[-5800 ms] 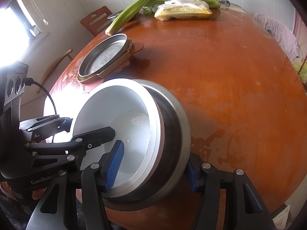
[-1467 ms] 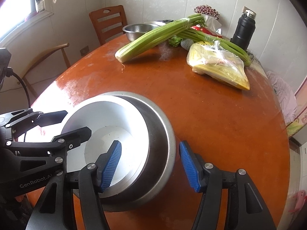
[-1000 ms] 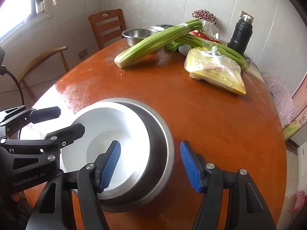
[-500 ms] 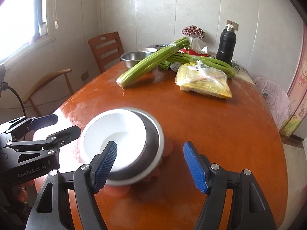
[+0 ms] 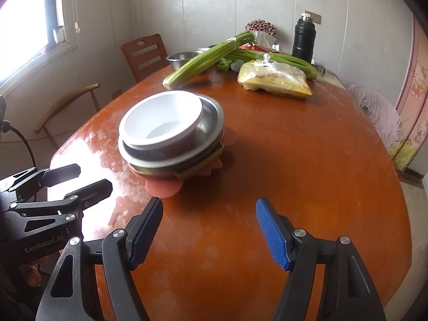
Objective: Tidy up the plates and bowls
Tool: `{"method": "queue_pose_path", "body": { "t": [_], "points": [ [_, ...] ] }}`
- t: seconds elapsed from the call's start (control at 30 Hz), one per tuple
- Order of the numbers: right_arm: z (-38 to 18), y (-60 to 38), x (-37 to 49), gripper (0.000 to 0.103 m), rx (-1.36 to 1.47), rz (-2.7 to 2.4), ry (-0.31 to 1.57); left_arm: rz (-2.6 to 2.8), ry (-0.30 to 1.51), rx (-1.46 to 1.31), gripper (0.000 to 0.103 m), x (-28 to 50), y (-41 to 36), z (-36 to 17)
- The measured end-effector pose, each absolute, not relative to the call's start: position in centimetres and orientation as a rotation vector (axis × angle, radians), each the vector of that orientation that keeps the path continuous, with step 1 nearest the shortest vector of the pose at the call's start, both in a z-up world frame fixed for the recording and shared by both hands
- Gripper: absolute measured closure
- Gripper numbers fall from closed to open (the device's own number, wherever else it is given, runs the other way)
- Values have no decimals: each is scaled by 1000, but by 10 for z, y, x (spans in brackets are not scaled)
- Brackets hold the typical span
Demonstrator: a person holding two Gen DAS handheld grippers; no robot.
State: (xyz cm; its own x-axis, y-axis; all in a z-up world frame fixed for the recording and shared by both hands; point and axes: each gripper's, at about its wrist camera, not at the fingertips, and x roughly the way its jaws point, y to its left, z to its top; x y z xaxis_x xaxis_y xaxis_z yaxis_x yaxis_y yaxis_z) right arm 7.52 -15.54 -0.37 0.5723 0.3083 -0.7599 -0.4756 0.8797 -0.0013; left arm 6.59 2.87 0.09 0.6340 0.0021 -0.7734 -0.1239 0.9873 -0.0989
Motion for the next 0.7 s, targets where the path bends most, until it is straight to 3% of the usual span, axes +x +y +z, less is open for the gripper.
{"method": "queue_pose_path", "body": {
  "t": [0.7],
  "points": [
    [-15,-162,55,29,-204,466,862,78,883,-132,36,45,21,-10]
  ]
}}
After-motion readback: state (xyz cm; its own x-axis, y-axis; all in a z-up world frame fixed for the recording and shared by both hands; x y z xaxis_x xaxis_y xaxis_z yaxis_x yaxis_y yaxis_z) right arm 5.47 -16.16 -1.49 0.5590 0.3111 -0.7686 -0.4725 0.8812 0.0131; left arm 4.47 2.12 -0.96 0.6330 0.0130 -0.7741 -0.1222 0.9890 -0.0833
